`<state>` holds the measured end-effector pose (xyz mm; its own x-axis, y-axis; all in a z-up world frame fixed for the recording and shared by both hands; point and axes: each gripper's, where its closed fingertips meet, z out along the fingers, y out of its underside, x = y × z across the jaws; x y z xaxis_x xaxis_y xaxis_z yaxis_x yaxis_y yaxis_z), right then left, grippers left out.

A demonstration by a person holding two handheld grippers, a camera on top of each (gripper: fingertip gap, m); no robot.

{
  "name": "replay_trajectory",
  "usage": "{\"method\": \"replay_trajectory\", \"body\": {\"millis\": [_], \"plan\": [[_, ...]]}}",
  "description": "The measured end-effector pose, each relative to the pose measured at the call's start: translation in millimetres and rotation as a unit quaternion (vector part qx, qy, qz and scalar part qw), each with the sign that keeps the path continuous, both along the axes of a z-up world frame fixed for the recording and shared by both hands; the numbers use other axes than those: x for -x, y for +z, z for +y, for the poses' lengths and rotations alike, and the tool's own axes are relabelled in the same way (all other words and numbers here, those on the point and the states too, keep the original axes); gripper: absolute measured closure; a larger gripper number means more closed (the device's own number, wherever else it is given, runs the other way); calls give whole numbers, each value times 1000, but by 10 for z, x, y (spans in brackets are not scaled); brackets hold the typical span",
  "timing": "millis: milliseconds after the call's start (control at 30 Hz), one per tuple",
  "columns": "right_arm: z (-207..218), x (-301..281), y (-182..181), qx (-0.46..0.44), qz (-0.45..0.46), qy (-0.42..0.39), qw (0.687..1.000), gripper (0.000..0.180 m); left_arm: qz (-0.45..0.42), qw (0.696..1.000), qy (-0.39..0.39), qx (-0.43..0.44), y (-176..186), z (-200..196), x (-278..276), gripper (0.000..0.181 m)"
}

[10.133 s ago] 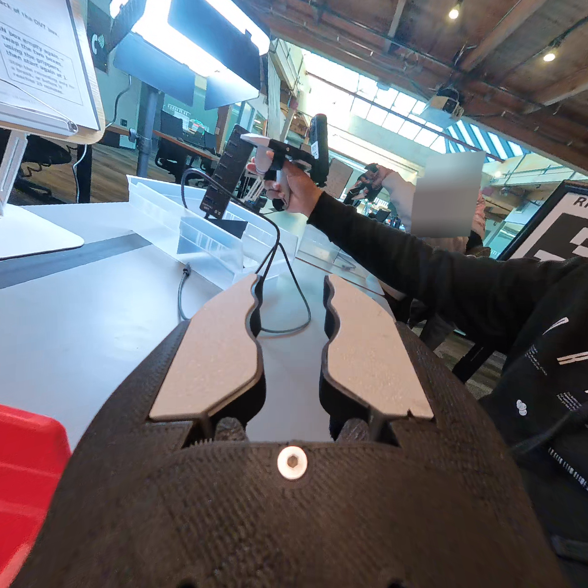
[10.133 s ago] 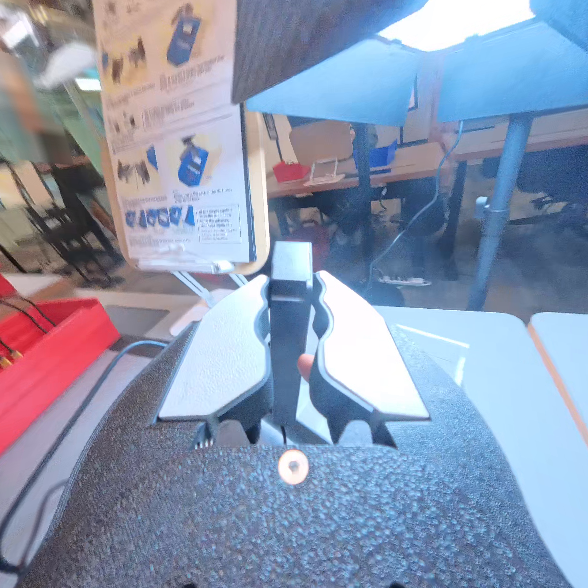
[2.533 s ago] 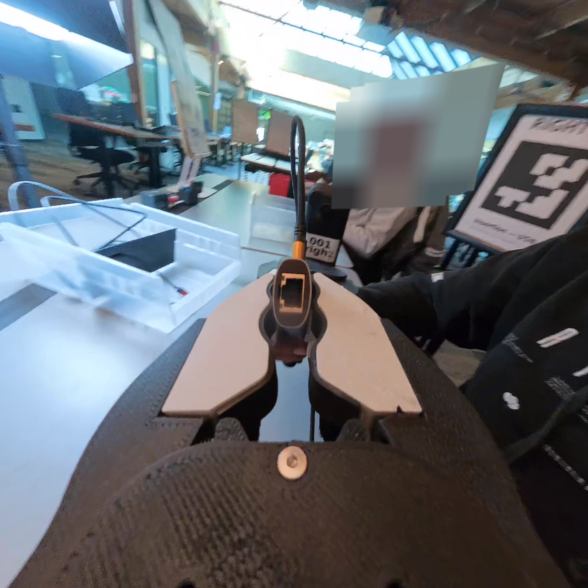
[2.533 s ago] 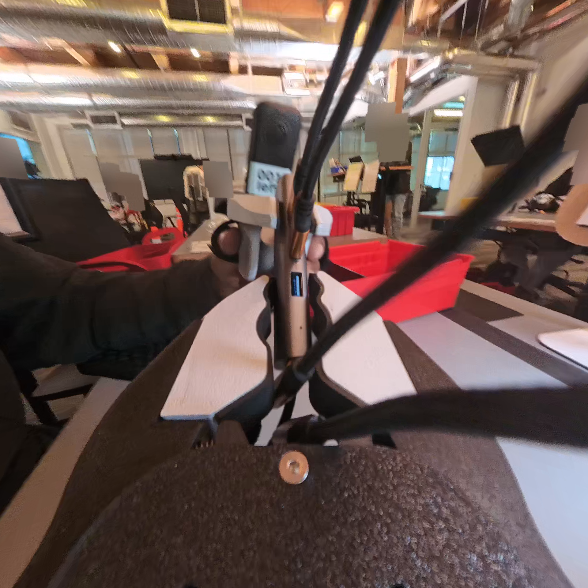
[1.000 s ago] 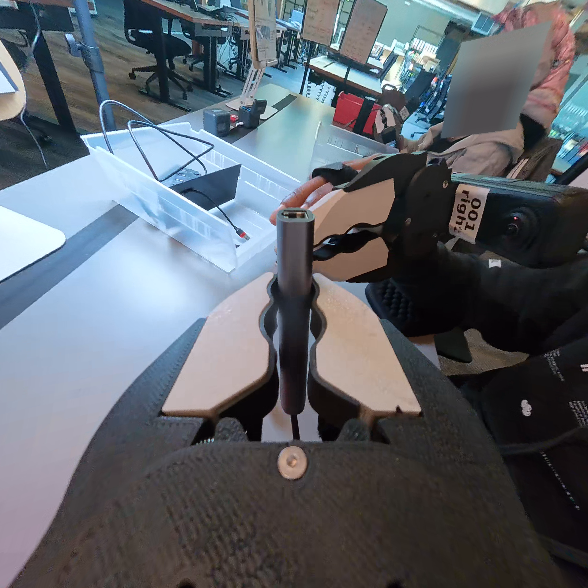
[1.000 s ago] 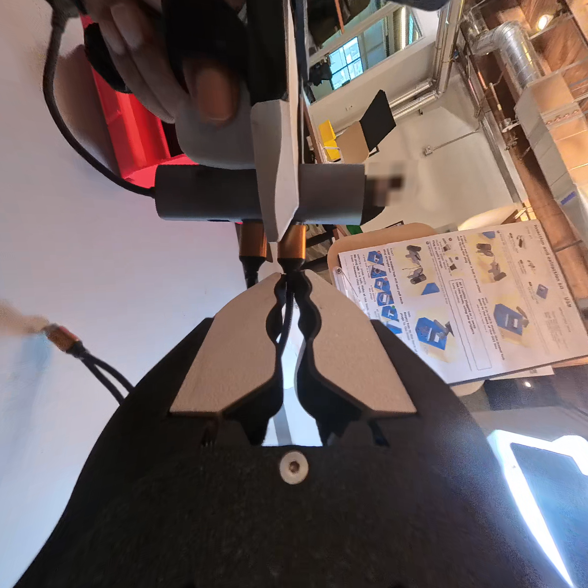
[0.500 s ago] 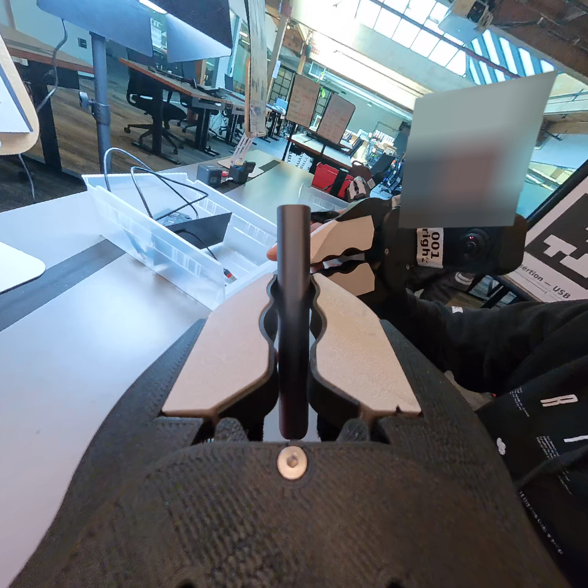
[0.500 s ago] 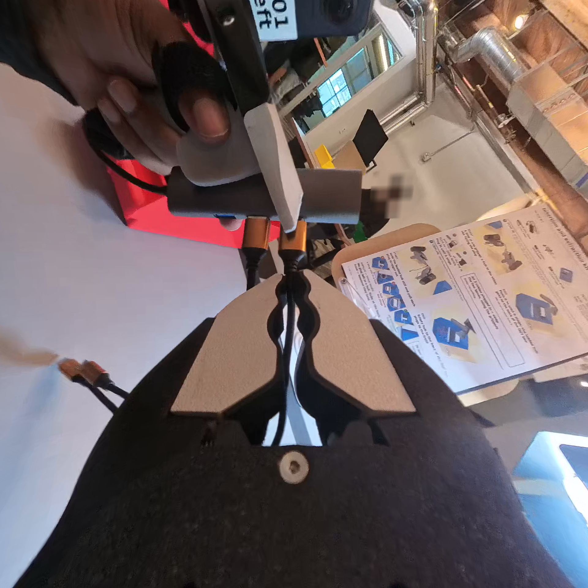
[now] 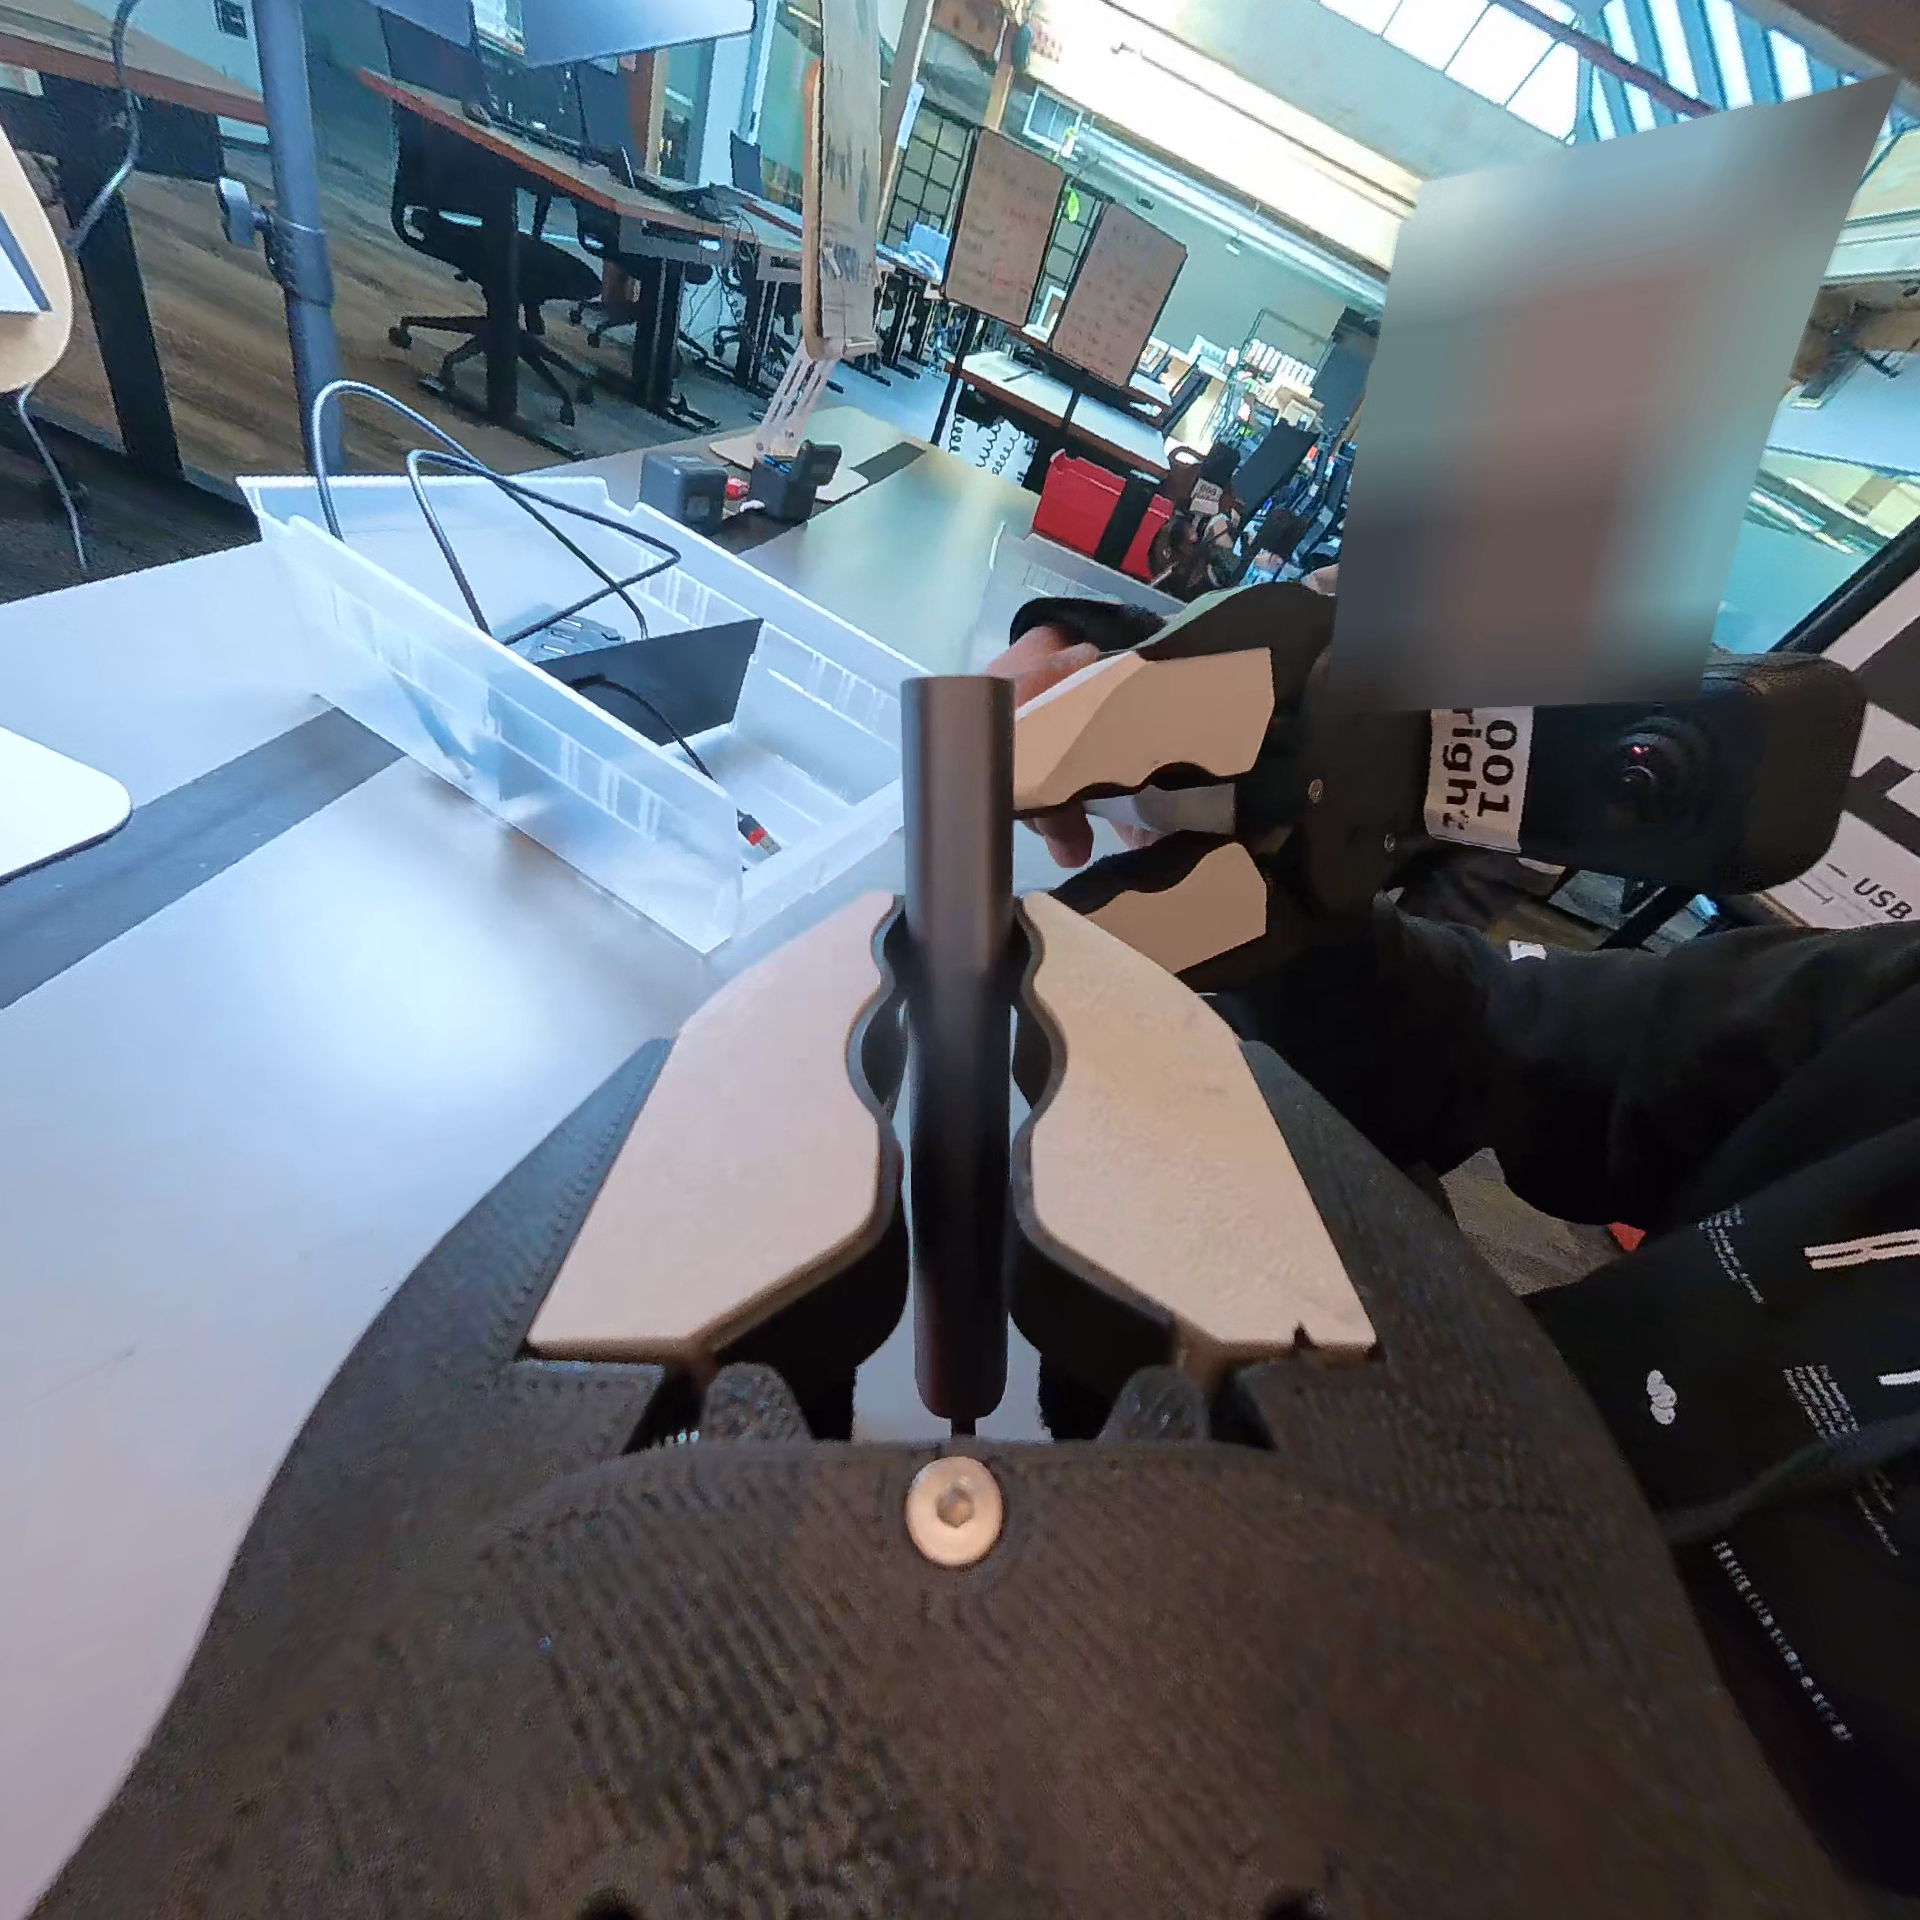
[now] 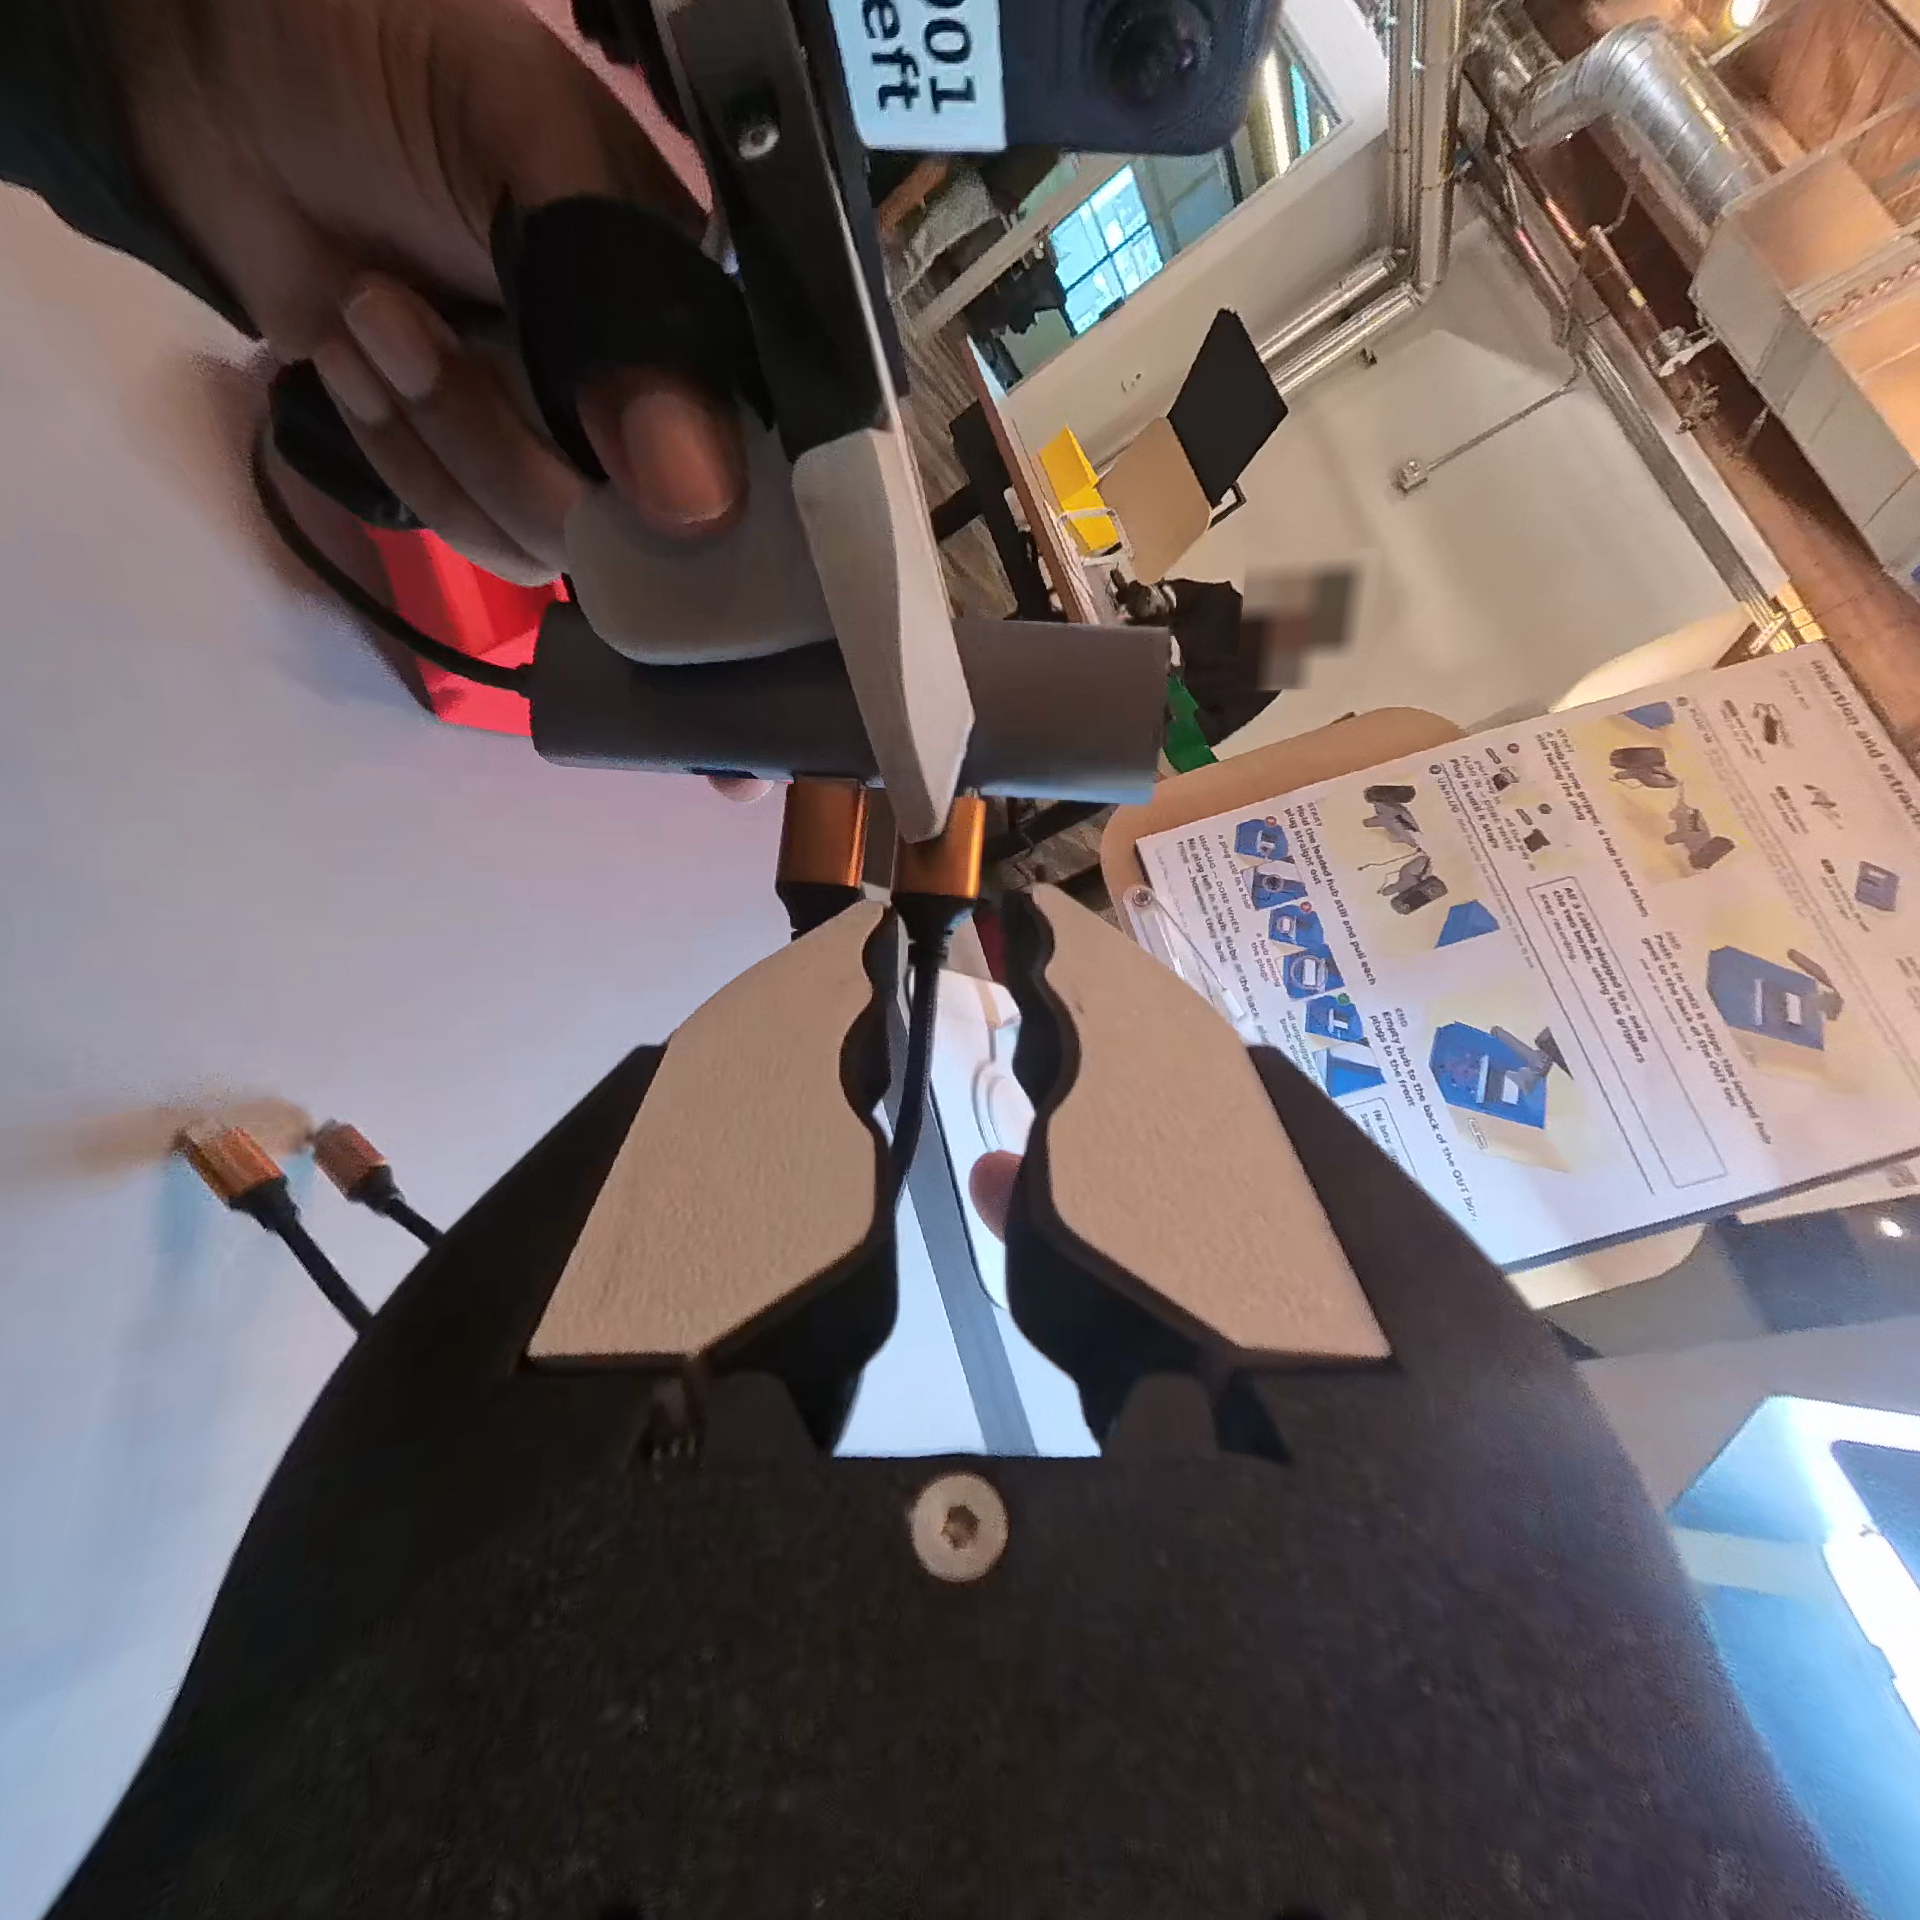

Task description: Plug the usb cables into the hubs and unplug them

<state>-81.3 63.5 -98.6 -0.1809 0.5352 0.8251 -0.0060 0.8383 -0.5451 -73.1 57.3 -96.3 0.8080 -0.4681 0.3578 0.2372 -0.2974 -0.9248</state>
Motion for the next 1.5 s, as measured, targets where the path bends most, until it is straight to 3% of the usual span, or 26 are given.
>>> {"method": "replay_trajectory", "body": {"millis": [233,467,667,900,1200,1500], "plan": [[-49,-4,-78,-36,-10,-2,999,161,0,1000,-7,11,-55,1,-24,164],[-110,-43,-111,58,-39,61,996,165,14,999,-41,3,-67,-48,-68,164],[-181,-159,-81,136,-86,122,979,169,141,989,-41,-30,-75,-110,-105,163],[-339,-302,-56,262,-163,197,930,166,283,954,-61,-76,-93,-208,-264,163],[-385,-303,-91,191,-156,174,953,172,381,918,-49,-104,-69,-268,-284,163],[-369,-346,17,222,-151,204,941,171,355,925,-47,-128,62,-270,-309,163]]}}
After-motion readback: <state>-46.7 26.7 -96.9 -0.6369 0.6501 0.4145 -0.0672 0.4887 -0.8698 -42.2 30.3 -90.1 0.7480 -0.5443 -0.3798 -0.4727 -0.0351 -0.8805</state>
